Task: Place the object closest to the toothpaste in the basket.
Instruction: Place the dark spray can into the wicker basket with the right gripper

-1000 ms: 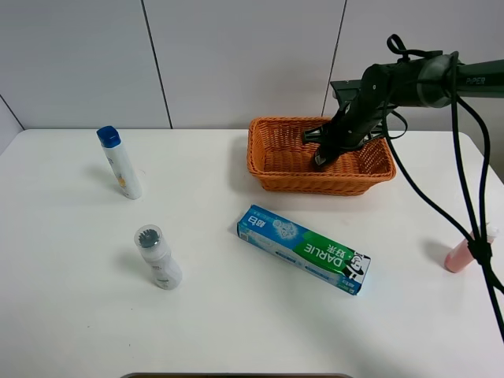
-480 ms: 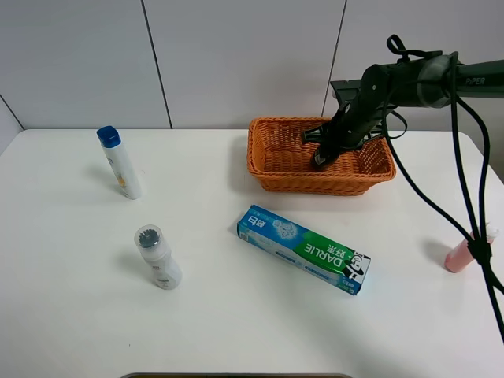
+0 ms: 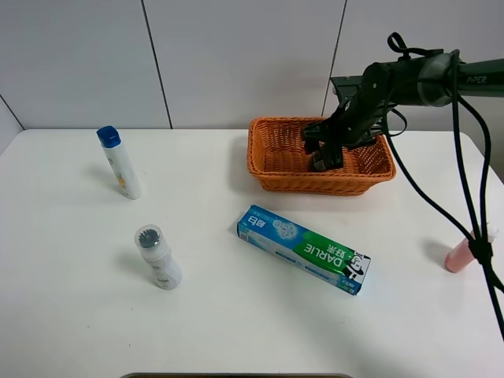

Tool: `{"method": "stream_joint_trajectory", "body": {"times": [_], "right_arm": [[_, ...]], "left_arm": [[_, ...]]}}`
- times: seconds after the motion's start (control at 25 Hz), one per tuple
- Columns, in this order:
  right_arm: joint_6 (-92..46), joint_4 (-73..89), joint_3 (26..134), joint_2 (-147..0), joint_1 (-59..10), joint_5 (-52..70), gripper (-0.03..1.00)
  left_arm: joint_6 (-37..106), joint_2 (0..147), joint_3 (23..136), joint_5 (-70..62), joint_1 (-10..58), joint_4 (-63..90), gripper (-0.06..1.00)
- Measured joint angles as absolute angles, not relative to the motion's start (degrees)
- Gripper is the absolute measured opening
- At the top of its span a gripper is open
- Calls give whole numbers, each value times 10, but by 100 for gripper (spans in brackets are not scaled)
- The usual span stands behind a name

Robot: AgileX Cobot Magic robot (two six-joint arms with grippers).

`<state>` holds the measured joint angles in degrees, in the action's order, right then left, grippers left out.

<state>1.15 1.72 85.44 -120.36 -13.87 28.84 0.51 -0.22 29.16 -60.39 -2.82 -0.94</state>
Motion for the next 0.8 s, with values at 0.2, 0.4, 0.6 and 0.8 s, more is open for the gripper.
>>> {"method": "stream_joint_trajectory", "body": {"times": [0.2, 0.4, 0.6, 0.8], "right_arm": [[12, 17, 854, -1204, -139, 288, 99], [12, 17, 854, -1203, -139, 288, 99], [12, 17, 854, -1182, -139, 291, 99], [12, 17, 854, -1134, -139, 292, 99]], "left_arm": [[5, -2, 292, -604, -28, -9, 94], [5, -2, 292, -604, -28, -9, 94], [5, -2, 292, -604, -28, -9, 94], [5, -2, 292, -604, -28, -9, 94]]}}
